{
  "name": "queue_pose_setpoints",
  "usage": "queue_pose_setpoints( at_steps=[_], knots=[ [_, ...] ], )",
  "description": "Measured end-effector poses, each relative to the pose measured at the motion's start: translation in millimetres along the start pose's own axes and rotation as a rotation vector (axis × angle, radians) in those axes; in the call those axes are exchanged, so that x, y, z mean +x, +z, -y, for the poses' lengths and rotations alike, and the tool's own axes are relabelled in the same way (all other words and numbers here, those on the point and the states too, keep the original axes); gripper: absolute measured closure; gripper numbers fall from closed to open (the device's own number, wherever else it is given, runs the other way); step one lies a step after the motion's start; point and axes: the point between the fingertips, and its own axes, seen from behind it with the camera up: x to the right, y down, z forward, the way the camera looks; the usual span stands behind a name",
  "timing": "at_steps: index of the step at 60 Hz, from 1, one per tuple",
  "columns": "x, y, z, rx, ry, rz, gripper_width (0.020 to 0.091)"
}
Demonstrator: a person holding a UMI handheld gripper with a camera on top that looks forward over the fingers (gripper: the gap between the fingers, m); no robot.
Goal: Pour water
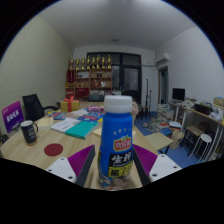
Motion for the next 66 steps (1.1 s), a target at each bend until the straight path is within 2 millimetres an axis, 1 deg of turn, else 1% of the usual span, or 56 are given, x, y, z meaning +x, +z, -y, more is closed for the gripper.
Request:
queue_pose_setpoints(
  at_steps=[3,4,5,6,7,8,10,14,15,17,23,24,25,27,29,30,35,36,37,42,43,45,46,47,48,53,54,55,58,60,61,62,63,66],
  knots=[
    [0.6,9.0,-11.5,-0.024,-0.001,0.000,0.0340],
    [10.6,5.9,-16.5,-0.036,0.002,-0.003,0.0401],
    [13.3,8.0,-19.9,-0.042,0.003,-0.015,0.0462],
    [15.5,4.9,-19.8,-0.035,0.014,-0.014,0.0488],
    [15.4,5.8,-16.0,-0.020,0.027,-0.017,0.0495],
    [8.5,12.5,-18.4,-0.027,0.033,-0.027,0.0503],
    [7.4,13.1,-17.7,-0.022,0.032,-0.032,0.0516],
    [8.5,13.6,-18.0,-0.027,0.011,-0.042,0.0519],
    [4.2,16.9,-18.3,-0.027,0.007,-0.048,0.0520],
    [3.2,17.6,-18.5,-0.033,0.004,-0.051,0.0520],
    [0.9,21.4,-19.3,-0.092,0.015,-0.064,0.0562],
    [9.0,20.8,-21.4,-0.106,0.013,-0.060,0.0567],
    [-2.3,26.4,-21.8,-0.116,0.012,-0.067,0.0576],
    [-3.5,24.8,-18.7,-0.132,0.012,-0.070,0.0602],
    [-5.6,23.1,-11.0,-0.137,0.013,-0.082,0.0599],
    [-7.5,22.4,-6.2,-0.137,0.009,-0.086,0.0615],
    [-25.4,18.6,29.3,-0.128,-0.052,-0.102,0.0616],
    [-19.2,11.7,38.4,-0.127,-0.073,-0.099,0.0617],
    [-35.7,19.5,42.3,-0.121,-0.094,-0.111,0.0616],
    [-67.4,19.6,81.6,-0.116,-0.262,-0.139,0.0619],
    [-64.0,13.2,92.2,-0.118,-0.308,-0.135,0.0618],
    [-80.6,17.4,106.2,-0.120,-0.411,-0.143,0.0618],
    [-91.5,18.1,111.5,-0.123,-0.463,-0.151,0.0618],
    [-106.5,25.7,108.5,-0.115,-0.513,-0.163,0.0617],
    [-116.9,28.1,113.0,-0.117,-0.572,-0.168,0.0618],
    [-162.4,38.2,125.3,-0.141,-0.920,-0.200,0.0619],
    [-161.2,28.6,137.8,-0.155,-1.008,-0.189,0.0617],
    [-172.5,36.7,132.2,-0.148,-1.087,-0.209,0.0619],
    [-199.0,43.3,132.7,-0.143,-1.335,-0.208,0.0615],
    [-213.6,47.0,127.3,-0.140,-1.473,-0.209,0.0617],
    [-218.4,48.7,124.1,-0.149,-1.529,-0.211,0.0620],
    [-215.9,41.3,138.2,-0.174,-1.582,-0.186,0.0618],
    [-221.4,49.7,128.9,-0.179,-1.620,-0.200,0.0617],
    [-227.3,53.5,119.7,-0.222,-1.741,-0.207,0.0621]
  ],
)
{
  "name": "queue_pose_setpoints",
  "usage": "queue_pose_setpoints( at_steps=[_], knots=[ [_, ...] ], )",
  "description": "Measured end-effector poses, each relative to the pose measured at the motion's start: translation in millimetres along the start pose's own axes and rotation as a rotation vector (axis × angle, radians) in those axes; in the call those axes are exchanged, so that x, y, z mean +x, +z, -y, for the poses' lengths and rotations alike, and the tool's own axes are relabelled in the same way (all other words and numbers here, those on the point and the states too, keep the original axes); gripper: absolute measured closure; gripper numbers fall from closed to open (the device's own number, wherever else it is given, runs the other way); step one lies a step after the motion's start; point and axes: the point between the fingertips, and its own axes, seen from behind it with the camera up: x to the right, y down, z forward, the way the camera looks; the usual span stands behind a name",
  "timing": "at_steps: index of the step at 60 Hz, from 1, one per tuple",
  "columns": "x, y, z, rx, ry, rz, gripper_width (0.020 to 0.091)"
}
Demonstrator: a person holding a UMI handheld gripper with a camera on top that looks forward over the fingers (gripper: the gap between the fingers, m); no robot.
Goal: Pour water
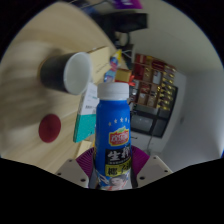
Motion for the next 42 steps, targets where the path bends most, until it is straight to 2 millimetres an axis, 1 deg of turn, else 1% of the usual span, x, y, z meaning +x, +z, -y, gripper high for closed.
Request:
queue_pose_setpoints(
  at_steps=[4,5,6,12,13,14,15,18,21,22,23,24,26,30,31,32,34,36,39,40,41,42],
  knots=[
    [3.9,1.8,6.7,-0.022,-0.172,-0.026,0.0617],
    [11.4,-7.7,3.3,-0.018,-0.212,-0.027,0.0618],
    [16.1,-3.2,8.0,-0.012,-0.248,-0.031,0.0618],
    [22.5,-4.0,17.4,-0.024,-0.412,-0.063,0.0617],
    [24.1,-15.6,15.5,-0.028,-0.427,-0.066,0.0613],
    [25.5,-16.2,15.2,-0.031,-0.440,-0.068,0.0617],
    [24.4,-1.7,22.4,-0.033,-0.447,-0.069,0.0619],
    [26.7,-0.6,23.0,-0.042,-0.472,-0.071,0.0620],
    [22.8,1.0,22.8,-0.039,-0.485,-0.062,0.0615],
    [20.6,-11.7,20.1,-0.036,-0.485,-0.058,0.0617],
    [21.8,-6.6,22.0,-0.035,-0.485,-0.054,0.0616],
    [25.9,-6.3,17.8,-0.029,-0.480,-0.045,0.0617],
    [26.2,-4.4,17.3,-0.025,-0.460,-0.045,0.0619],
    [26.9,0.4,14.9,-0.009,-0.369,-0.045,0.0616],
    [21.4,-10.8,17.3,-0.010,-0.331,-0.055,0.0616],
    [34.3,6.9,15.2,-0.002,-0.297,-0.039,0.0617],
    [37.7,8.0,11.2,0.004,-0.183,-0.036,0.0615],
    [40.6,8.4,9.3,0.019,-0.024,-0.032,0.0617],
    [46.2,9.3,9.0,0.047,0.260,-0.023,0.0615],
    [37.6,-7.2,6.6,0.056,0.371,-0.039,0.0615],
    [48.1,8.2,14.0,0.077,0.460,-0.015,0.0615],
    [50.2,6.3,14.4,0.093,0.566,-0.010,0.0615]
  ],
)
